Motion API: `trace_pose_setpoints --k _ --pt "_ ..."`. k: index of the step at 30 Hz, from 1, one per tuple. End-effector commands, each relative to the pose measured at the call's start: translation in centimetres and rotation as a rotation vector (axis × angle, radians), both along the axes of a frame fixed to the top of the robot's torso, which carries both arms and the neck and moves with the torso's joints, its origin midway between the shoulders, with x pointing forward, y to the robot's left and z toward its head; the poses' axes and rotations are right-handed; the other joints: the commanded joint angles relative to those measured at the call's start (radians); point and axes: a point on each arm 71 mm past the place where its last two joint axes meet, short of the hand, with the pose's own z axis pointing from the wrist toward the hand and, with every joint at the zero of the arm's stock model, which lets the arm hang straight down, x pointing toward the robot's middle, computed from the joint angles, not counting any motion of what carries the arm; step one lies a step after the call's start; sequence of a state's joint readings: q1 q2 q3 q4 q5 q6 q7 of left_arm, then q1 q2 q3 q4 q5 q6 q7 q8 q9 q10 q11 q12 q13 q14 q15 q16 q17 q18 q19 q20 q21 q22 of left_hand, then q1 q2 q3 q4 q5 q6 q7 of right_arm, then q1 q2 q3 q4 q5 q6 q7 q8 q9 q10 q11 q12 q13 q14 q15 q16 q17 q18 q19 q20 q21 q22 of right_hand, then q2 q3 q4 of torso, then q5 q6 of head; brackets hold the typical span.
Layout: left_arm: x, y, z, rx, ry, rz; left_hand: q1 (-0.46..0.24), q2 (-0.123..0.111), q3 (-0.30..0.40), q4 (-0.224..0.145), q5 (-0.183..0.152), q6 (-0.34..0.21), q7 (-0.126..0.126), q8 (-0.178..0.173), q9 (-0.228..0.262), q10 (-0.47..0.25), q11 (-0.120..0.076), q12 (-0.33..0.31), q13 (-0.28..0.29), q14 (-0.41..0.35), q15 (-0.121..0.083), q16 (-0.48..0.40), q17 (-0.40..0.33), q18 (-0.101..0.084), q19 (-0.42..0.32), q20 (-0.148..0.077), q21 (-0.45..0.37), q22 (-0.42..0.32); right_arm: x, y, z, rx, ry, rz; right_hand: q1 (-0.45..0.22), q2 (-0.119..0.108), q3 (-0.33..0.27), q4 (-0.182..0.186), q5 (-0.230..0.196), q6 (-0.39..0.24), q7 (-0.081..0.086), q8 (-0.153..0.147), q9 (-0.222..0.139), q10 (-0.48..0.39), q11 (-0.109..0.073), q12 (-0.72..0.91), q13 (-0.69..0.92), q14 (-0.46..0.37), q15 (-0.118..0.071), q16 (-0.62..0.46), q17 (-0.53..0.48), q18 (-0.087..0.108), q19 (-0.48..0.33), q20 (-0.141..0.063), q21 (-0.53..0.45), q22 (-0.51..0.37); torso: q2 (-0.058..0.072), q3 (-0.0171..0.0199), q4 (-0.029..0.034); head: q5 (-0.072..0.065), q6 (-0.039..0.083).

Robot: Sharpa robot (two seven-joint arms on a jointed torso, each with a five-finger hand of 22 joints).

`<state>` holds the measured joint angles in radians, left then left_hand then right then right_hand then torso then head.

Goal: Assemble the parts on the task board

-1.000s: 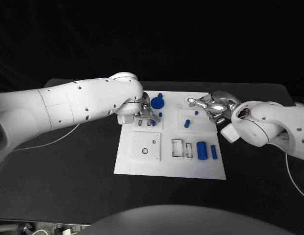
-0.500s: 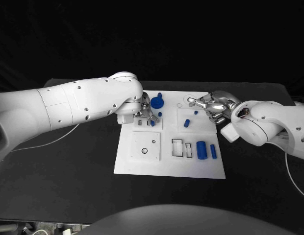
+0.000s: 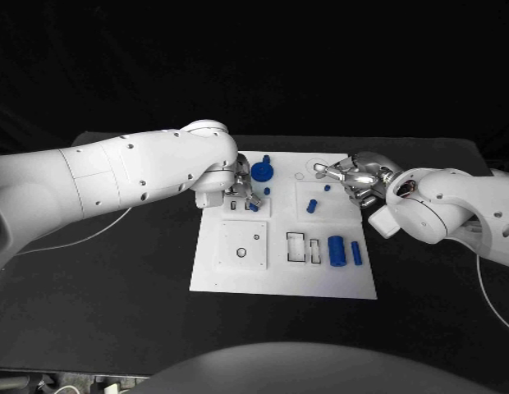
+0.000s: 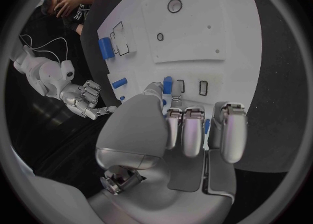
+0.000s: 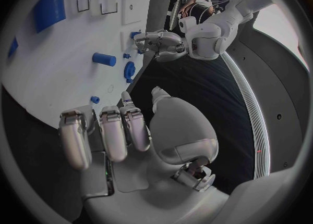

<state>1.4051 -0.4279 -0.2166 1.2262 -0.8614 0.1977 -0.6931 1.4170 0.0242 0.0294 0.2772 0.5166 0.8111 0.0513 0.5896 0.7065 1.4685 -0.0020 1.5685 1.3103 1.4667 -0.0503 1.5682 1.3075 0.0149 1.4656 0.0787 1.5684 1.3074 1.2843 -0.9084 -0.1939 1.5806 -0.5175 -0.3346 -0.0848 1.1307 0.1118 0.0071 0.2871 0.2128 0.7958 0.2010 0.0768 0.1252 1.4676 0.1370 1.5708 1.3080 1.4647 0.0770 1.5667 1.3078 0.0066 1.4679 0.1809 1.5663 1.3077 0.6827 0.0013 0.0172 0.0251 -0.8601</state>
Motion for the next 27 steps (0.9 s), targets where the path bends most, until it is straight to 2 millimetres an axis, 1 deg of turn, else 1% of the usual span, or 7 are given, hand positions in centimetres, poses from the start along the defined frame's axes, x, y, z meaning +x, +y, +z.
trace_pose_setpoints --k 1,5,8,14,16,20,27 --pt "0.0 0.0 0.1 -0.018 -0.007 0.003 0.016 0.001 0.006 0.001 0.004 0.013 -0.005 0.005 0.010 0.102 -0.008 0.002 0.261 0.104 -0.004 0.003 0.263 -0.015 0.105 -0.010 0.002 0.263 -0.1 0.0 -0.1 -0.007 0.003 0.010 -0.001 0.011 -0.005 -0.003 0.005 -0.007 0.014 0.005 0.001 0.103 0.006 0.000 0.263 0.106 0.005 0.004 0.263 -0.007 0.103 0.007 0.004 0.263 0.000 -0.0002 0.0007 0.000 -0.001" --pt "0.1 0.3 0.2 -0.011 -0.007 0.010 0.018 -0.003 0.007 0.002 0.004 0.015 -0.005 0.005 0.011 0.102 -0.008 0.002 0.261 0.104 -0.005 0.003 0.263 -0.015 0.105 -0.010 0.002 0.263 -0.1 -0.1 -0.2 -0.008 0.005 0.008 -0.001 0.011 -0.005 -0.003 0.005 -0.007 0.014 0.005 0.001 0.103 0.006 0.000 0.263 0.106 0.005 0.004 0.263 -0.007 0.103 0.007 0.004 0.263 -0.001 0.0009 0.0013 -0.001 -0.005" --pt "0.1 0.7 0.4 0.002 -0.003 0.015 0.018 -0.005 0.008 0.003 0.003 0.017 -0.005 0.005 0.011 0.102 -0.008 0.002 0.261 0.104 -0.005 0.003 0.263 -0.015 0.105 -0.010 0.002 0.263 -0.1 -0.1 -0.3 -0.009 0.006 0.007 0.000 0.013 -0.006 -0.004 0.006 -0.008 0.016 0.005 0.001 0.103 0.008 0.000 0.263 0.106 0.006 0.004 0.263 -0.007 0.103 0.008 0.004 0.263 0.000 0.0010 0.0003 0.000 -0.003" --pt "0.3 1.4 1.3 0.031 0.004 0.019 0.019 -0.009 0.009 0.005 0.003 0.020 -0.005 0.004 0.012 0.102 -0.008 0.002 0.261 0.104 -0.005 0.003 0.263 -0.015 0.105 -0.011 0.002 0.263 -0.1 -0.1 -0.4 -0.009 0.009 0.007 0.000 0.013 -0.006 -0.004 0.006 -0.008 0.016 0.005 0.001 0.103 0.008 0.000 0.263 0.106 0.006 0.004 0.263 -0.007 0.103 0.008 0.004 0.263 -0.001 0.0015 0.0009 -0.001 -0.006" --pt "0.4 1.7 1.7 0.044 0.005 0.021 0.019 -0.010 0.010 0.006 0.003 0.022 -0.005 0.004 0.013 0.102 -0.008 0.002 0.261 0.104 -0.005 0.003 0.263 -0.015 0.105 -0.011 0.002 0.263 -0.1 -0.2 -0.4 -0.010 0.009 0.007 0.000 0.013 -0.006 -0.004 0.006 -0.008 0.016 0.005 0.001 0.103 0.008 0.000 0.263 0.106 0.006 0.004 0.263 -0.007 0.103 0.008 0.004 0.263 0.000 0.0011 -0.0001 0.000 -0.006" --pt "0.6 2.1 2.2 0.073 0.012 0.026 0.007 -0.017 0.008 0.014 0.000 0.030 -0.004 0.003 0.014 0.102 -0.008 0.002 0.261 0.104 -0.005 0.003 0.263 -0.015 0.105 -0.011 0.002 0.263 0.0 -0.2 -0.4 -0.011 0.011 0.005 0.000 0.013 -0.006 -0.004 0.006 -0.008 0.016 0.005 0.001 0.103 0.008 0.000 0.263 0.106 0.006 0.004 0.263 -0.007 0.103 0.008 0.004 0.263 0.001 0.0010 0.0004 0.001 -0.008" --pt "0.6 2.3 2.0 0.124 0.037 0.024 0.002 -0.018 0.010 0.013 -0.001 0.040 -0.007 0.003 0.017 0.102 -0.010 0.002 0.261 0.104 -0.005 0.003 0.263 -0.015 0.105 -0.012 0.002 0.263 -0.1 -0.2 -0.6 -0.010 0.013 0.004 0.000 0.013 -0.006 -0.004 0.006 -0.008 0.016 0.005 0.001 0.103 0.008 0.000 0.263 0.106 0.006 0.004 0.263 -0.007 0.103 0.008 0.004 0.263 0.001 0.0002 0.0001 0.003 -0.011"
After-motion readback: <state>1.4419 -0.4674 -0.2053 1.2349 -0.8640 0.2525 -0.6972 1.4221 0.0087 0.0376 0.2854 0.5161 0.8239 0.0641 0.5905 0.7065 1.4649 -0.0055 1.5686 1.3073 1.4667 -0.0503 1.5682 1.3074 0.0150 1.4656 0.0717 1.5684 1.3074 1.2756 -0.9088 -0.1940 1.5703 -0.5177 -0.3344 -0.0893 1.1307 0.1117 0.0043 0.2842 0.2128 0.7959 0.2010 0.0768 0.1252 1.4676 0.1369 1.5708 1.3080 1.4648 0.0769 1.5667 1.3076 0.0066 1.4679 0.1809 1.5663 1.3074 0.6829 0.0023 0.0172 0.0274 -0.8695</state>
